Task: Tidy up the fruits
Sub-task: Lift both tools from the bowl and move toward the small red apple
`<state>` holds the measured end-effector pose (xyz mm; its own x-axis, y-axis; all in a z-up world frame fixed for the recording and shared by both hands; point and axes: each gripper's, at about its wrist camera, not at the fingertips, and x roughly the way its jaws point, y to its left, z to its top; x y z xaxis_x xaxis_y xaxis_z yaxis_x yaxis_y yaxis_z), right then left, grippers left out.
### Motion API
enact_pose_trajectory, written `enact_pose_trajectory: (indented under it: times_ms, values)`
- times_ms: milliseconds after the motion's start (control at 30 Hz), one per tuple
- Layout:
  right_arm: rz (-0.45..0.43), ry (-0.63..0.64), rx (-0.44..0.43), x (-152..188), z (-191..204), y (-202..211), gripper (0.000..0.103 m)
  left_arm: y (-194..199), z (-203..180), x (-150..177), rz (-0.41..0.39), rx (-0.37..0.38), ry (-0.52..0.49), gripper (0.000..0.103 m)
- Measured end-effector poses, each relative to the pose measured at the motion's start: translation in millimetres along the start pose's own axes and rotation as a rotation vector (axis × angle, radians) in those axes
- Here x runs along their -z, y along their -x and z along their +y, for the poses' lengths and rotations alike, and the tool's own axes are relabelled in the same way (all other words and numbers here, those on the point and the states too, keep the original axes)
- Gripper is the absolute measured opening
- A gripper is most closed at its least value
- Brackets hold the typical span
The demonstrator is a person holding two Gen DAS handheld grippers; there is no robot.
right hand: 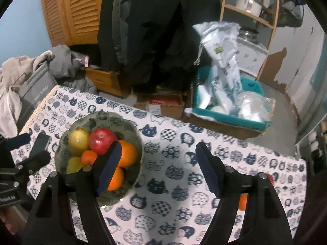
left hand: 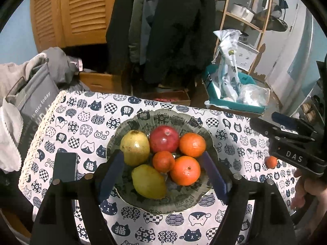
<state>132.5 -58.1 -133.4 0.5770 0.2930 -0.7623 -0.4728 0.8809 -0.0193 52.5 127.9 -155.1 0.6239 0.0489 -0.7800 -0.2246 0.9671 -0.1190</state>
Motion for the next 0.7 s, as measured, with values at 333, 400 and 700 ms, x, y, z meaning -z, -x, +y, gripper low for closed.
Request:
enact_pose_trajectory:
  times_ms: [333, 400, 700]
  values:
    - [-0.061, -0.005, 0.023, 8.1, -18.4, 43.5, 0.081, 30.2, -16.7, -2.3, -0.058, 0.019, -0.017, 0.087]
    - [-0.073, -0.009, 0.03, 10.2, -23.4, 52.9, 0.081, 36.6, -22.1, -2.6, -0.071, 0.023, -0.03, 0.087]
    - [-0.11, -0.026, 0.079, 26.0, -49.3, 89.8, 0.084, 54.3, -47.0, -2.6, -0.096, 0.049, -0.077, 0.087]
